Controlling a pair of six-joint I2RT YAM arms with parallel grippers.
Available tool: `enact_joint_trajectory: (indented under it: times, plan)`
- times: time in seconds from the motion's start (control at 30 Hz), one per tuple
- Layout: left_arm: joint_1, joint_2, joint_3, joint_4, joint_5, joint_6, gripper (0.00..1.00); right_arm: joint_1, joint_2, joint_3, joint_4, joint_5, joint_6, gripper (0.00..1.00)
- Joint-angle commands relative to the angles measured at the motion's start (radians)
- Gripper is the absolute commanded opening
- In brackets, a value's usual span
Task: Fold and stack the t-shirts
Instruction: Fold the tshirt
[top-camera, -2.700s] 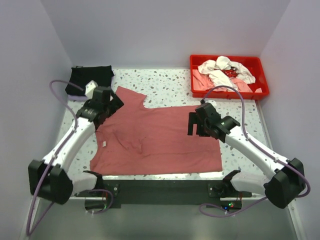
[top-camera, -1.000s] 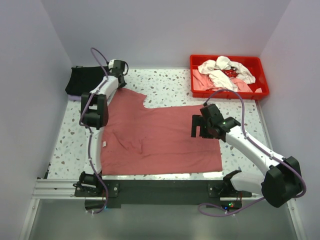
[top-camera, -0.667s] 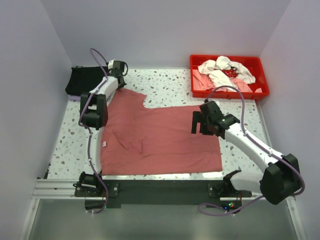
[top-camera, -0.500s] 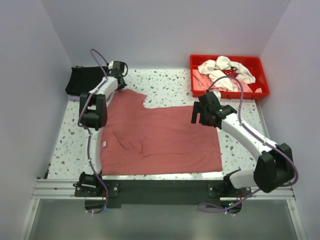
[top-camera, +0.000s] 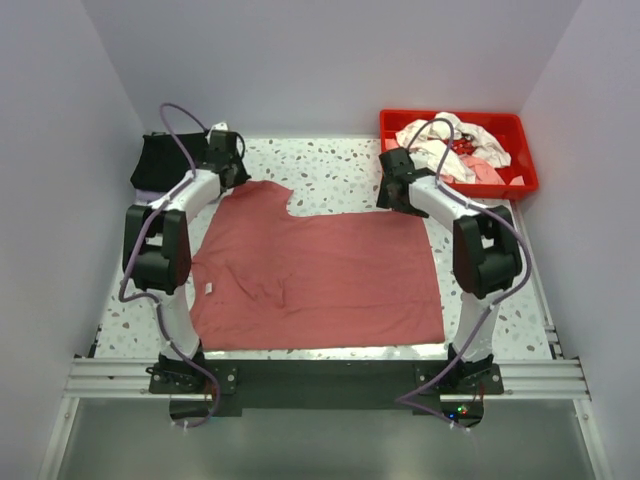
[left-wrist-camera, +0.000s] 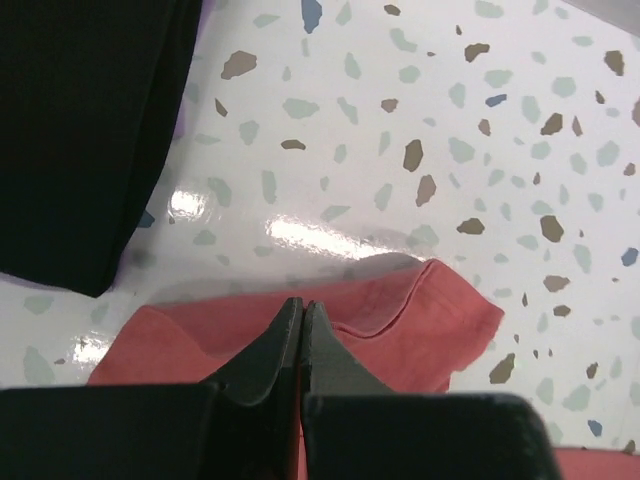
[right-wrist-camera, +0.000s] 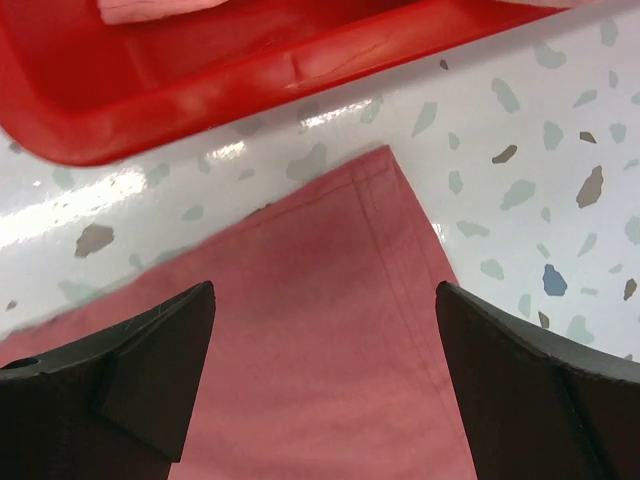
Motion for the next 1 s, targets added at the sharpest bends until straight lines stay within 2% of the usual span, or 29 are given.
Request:
enact_joint_trajectory:
  times: [0.0,0.23,0.67,0.87,0.97]
  plan:
    - [-0.006,-0.083,-0.065,0.095,0.051,0.023,0.00,-0.009,0.043,0.064,0.021,0.110,0.055,0.95]
    - [-0.007,-0.161,-0.163,0.117,0.079,0.031,0.00,-0.013,0.132,0.122,0.053,0.170,0.070,0.95]
    - [-0.008,-0.222,-0.217,0.120,0.077,0.022,0.00,-0.021,0.206,0.133,0.024,0.173,0.110,0.90]
    - [-0.009,-0.259,-0.241,0.123,0.073,0.020,0.00,-0.027,0.175,0.087,0.015,0.181,0.133,0.74]
    - [-0.009,-0.279,-0.252,0.123,0.068,0.020,0.00,-0.033,0.166,0.075,0.013,0.193,0.141,0.58]
